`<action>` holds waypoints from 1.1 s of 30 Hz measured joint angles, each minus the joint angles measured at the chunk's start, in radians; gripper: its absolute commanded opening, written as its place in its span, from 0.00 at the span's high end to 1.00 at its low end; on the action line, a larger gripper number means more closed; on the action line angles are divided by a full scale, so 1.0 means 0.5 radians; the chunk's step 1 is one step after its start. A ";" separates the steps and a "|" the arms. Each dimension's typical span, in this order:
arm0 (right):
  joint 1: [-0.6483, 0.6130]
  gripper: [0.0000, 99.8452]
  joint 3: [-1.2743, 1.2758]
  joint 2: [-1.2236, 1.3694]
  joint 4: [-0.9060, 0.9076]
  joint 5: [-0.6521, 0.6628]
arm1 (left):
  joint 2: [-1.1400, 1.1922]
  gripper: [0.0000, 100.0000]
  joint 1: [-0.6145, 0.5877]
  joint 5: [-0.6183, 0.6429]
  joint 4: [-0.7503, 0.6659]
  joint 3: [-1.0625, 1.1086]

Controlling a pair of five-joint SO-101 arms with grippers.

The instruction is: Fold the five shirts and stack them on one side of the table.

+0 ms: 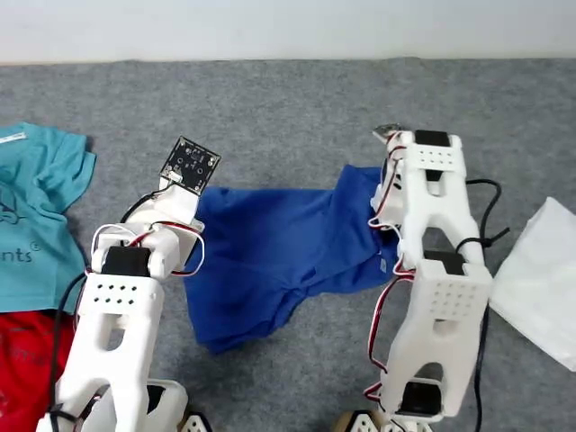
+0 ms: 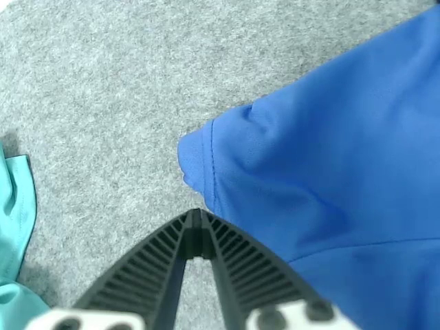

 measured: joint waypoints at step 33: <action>0.795 0.72 0.052 -0.264 0.384 0.344 | 0.000 1.00 0.000 0.000 0.000 -0.101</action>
